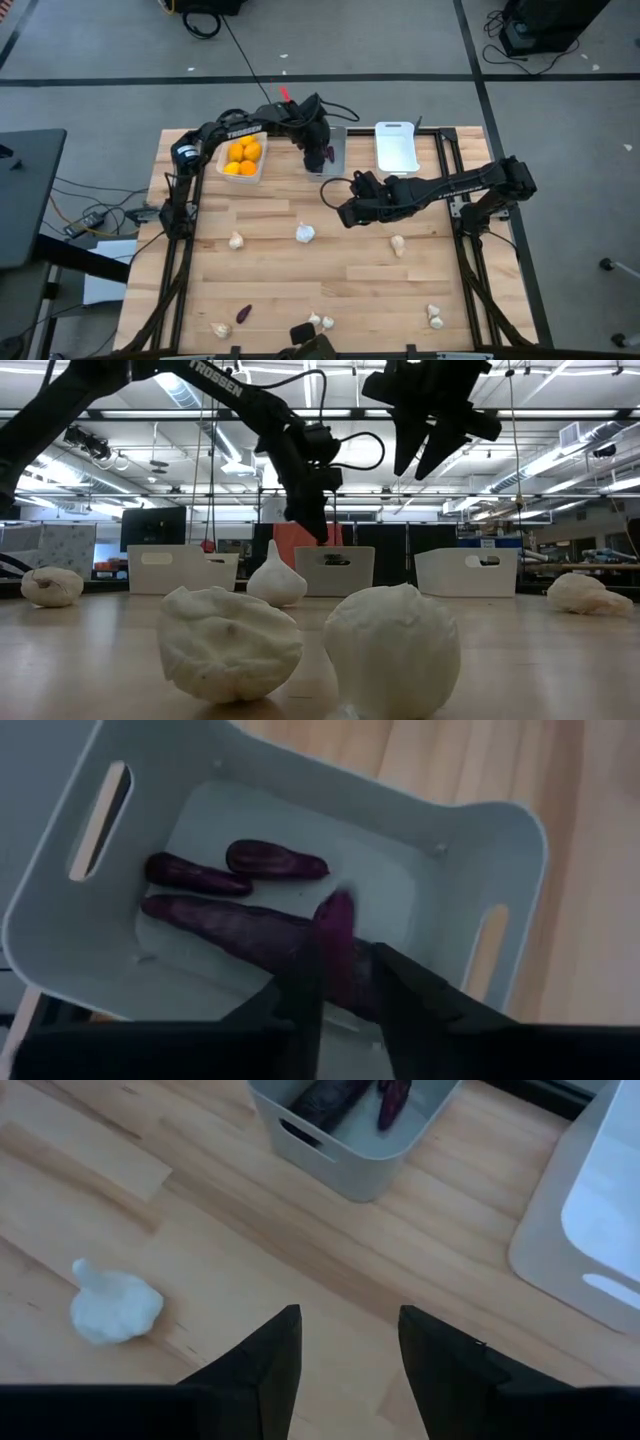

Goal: Sort produce into baskets
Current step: Put the eggplant into the gray bin

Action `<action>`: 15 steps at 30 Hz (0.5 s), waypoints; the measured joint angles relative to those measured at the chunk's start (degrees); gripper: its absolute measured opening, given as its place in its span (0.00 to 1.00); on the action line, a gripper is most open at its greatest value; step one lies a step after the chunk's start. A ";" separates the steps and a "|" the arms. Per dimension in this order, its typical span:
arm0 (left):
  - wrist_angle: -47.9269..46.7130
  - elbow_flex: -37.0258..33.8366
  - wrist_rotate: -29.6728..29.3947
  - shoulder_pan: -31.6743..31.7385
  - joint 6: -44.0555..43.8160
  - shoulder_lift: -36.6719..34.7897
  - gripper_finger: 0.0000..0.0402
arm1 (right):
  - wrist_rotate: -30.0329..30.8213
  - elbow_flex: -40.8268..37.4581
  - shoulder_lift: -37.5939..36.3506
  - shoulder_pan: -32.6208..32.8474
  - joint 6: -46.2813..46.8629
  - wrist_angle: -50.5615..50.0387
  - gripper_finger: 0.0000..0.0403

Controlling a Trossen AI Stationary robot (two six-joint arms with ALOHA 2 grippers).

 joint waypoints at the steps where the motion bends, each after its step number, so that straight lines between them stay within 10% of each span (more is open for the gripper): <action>1: 0.33 0.00 -0.01 0.00 -0.02 0.00 0.26 | 0.00 0.00 0.00 0.00 0.14 0.13 0.44; 15: -3.35 0.07 4.03 -0.57 -2.01 -9.08 0.36 | -10.65 -0.22 1.66 0.06 -20.33 5.36 0.44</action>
